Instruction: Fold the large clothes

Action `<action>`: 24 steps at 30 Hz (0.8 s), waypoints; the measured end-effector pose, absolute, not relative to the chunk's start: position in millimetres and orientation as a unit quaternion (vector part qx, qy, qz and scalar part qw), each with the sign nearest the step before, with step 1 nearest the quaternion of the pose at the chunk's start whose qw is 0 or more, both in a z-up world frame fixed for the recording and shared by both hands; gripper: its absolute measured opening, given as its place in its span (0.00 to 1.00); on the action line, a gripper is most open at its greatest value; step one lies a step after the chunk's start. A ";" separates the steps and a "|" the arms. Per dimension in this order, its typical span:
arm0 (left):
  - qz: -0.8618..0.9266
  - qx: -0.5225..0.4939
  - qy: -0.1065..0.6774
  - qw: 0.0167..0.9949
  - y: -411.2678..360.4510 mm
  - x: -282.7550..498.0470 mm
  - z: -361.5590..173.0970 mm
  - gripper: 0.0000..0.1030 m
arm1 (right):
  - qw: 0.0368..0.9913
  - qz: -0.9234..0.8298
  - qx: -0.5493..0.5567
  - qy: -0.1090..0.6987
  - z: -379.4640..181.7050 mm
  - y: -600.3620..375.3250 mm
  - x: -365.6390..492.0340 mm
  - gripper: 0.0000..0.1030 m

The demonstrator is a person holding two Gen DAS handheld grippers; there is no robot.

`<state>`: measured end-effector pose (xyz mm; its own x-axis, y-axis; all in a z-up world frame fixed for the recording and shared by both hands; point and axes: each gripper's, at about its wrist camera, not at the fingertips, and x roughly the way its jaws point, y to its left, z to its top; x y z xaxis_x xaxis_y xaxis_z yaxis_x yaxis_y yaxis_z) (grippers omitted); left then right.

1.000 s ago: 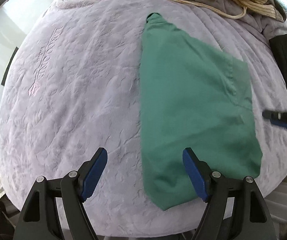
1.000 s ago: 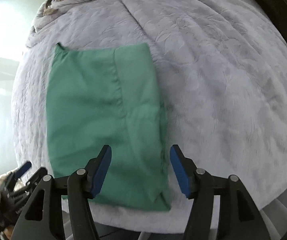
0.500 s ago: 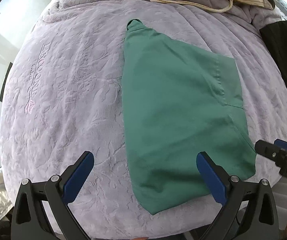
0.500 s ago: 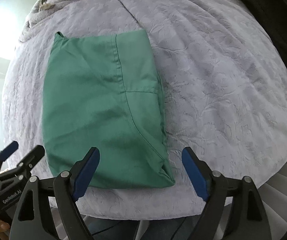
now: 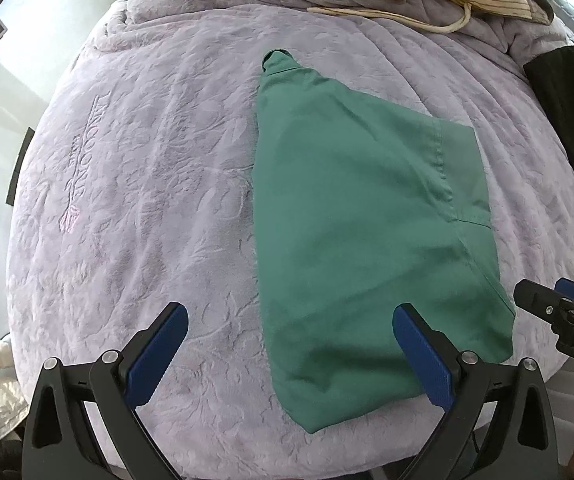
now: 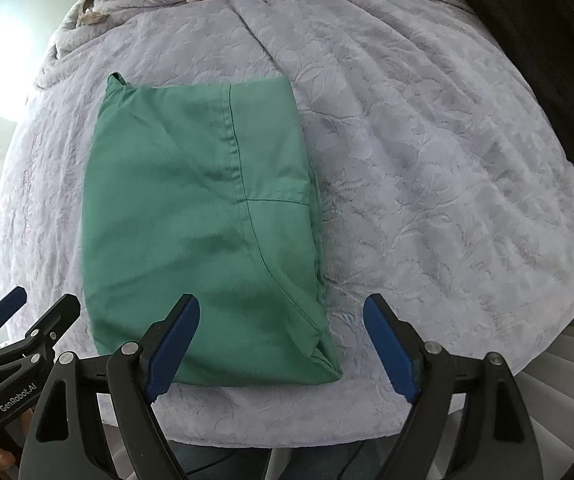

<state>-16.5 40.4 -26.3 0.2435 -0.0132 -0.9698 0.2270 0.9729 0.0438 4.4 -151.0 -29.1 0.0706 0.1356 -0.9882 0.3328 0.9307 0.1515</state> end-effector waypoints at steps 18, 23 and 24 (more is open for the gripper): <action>-0.070 0.083 0.616 0.780 44.2 -15.4 -29.3 0.99 | 0.708 -0.066 0.175 0.681 -27.9 -148.7 3.0 0.84; -0.069 0.082 0.618 0.779 44.8 -14.7 -29.7 1.00 | 0.708 -0.066 0.176 0.681 -27.7 -148.6 2.8 0.84; -0.070 0.082 0.618 0.779 44.9 -14.7 -29.7 1.00 | 0.708 -0.066 0.176 0.681 -27.7 -148.7 2.9 0.84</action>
<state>-14.7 44.9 -29.7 0.2273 -0.0072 -0.9738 0.2099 0.9768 0.0417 2.9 -148.7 -27.7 0.0641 0.1467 -0.9871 0.3327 0.9294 0.1598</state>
